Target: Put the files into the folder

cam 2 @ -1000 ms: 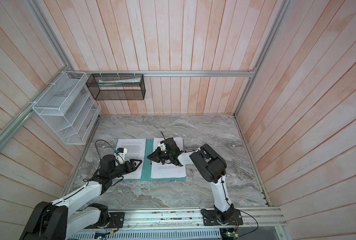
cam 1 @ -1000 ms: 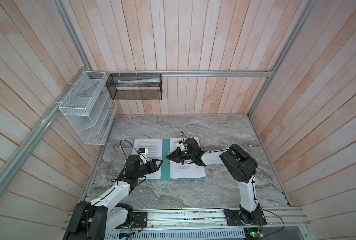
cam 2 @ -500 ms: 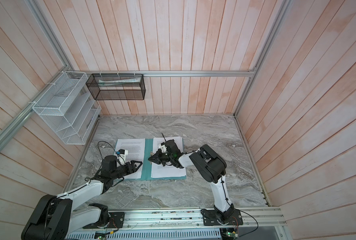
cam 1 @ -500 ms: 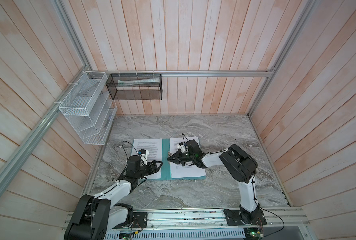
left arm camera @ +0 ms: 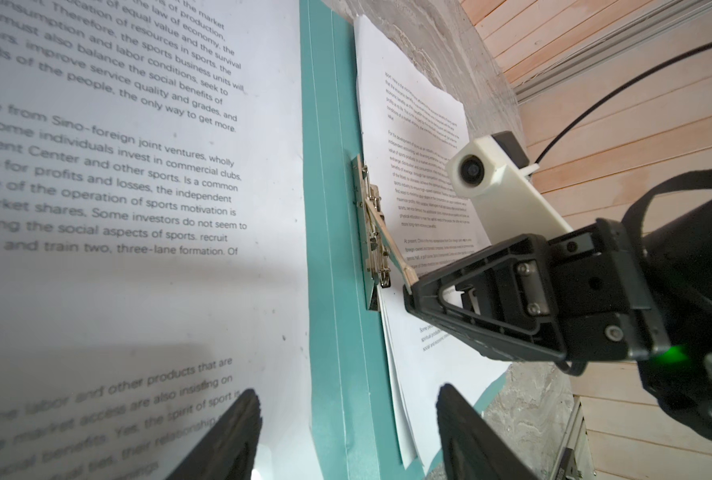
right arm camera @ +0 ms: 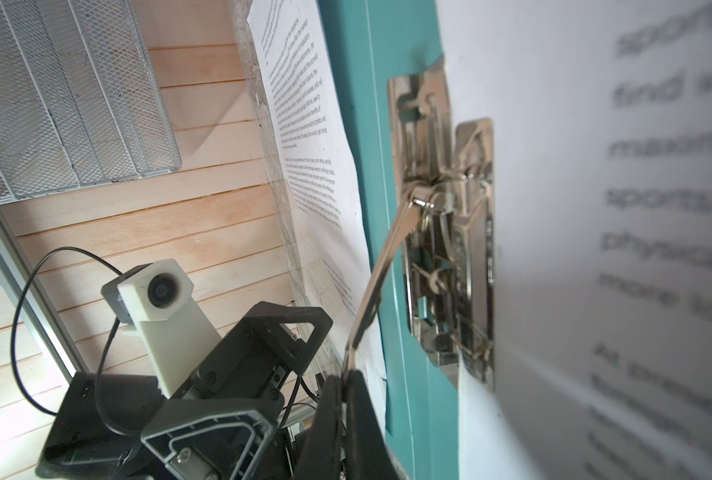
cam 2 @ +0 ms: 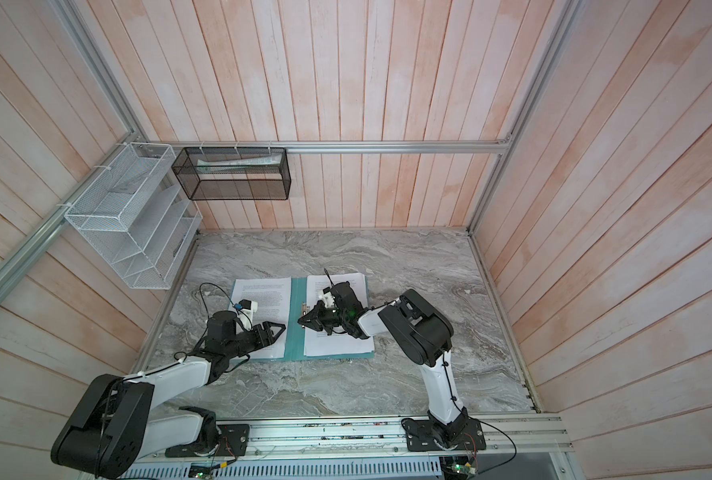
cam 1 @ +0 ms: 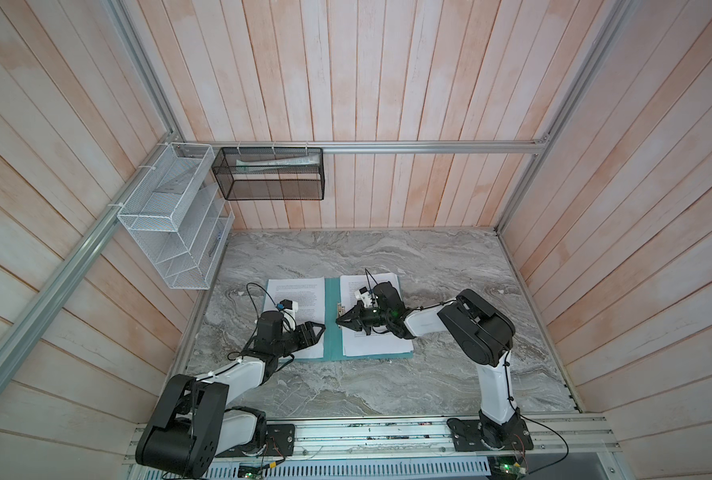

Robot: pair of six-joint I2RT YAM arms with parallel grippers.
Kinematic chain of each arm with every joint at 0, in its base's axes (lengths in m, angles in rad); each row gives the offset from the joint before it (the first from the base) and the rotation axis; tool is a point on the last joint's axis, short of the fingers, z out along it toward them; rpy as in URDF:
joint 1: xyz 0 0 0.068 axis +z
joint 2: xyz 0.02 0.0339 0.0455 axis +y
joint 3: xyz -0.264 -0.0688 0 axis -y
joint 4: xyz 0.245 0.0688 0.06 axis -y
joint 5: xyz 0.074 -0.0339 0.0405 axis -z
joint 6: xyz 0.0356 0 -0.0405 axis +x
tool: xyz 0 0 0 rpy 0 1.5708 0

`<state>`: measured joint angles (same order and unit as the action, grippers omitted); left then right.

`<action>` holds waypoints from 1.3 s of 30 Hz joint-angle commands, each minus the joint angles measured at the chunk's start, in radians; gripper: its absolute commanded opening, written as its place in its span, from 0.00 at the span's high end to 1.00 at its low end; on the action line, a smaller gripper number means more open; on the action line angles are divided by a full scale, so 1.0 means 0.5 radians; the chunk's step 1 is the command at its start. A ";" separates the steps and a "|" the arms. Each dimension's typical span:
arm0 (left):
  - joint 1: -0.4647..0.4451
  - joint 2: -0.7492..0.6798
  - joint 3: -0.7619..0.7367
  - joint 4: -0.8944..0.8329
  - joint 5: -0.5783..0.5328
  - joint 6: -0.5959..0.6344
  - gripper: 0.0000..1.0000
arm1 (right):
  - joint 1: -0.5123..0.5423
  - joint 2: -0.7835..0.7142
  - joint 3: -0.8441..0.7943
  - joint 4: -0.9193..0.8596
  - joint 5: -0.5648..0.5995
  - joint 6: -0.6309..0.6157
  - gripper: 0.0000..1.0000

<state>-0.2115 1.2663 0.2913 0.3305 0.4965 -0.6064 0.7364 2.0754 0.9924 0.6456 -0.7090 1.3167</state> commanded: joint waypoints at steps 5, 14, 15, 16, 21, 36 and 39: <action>0.009 -0.004 -0.045 0.057 -0.051 0.016 0.31 | -0.020 -0.074 -0.071 -0.346 0.053 -0.209 0.96; 0.011 0.016 -0.067 0.083 -0.075 -0.004 0.31 | -0.062 -0.092 -0.087 -0.652 0.081 -0.406 0.97; 0.010 0.019 -0.067 0.085 -0.079 -0.005 0.31 | -0.065 -0.093 -0.089 -0.672 0.082 -0.419 0.97; 0.010 0.023 -0.070 0.088 -0.084 -0.008 0.31 | -0.068 -0.090 -0.086 -0.693 0.085 -0.432 0.97; 0.012 0.044 -0.062 0.085 -0.105 -0.005 0.31 | -0.083 -0.080 -0.085 -0.773 0.103 -0.476 0.97; 0.018 0.207 0.032 -0.025 -0.248 -0.025 0.39 | -0.149 -0.098 -0.144 -0.944 0.157 -0.561 0.98; 0.018 0.219 0.043 -0.036 -0.254 -0.027 0.39 | -0.154 -0.093 -0.134 -0.999 0.175 -0.593 0.98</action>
<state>-0.2096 1.3560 0.3000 0.3565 0.4129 -0.6209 0.6743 2.0045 0.9619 0.3309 -0.7086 1.0481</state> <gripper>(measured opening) 0.609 0.047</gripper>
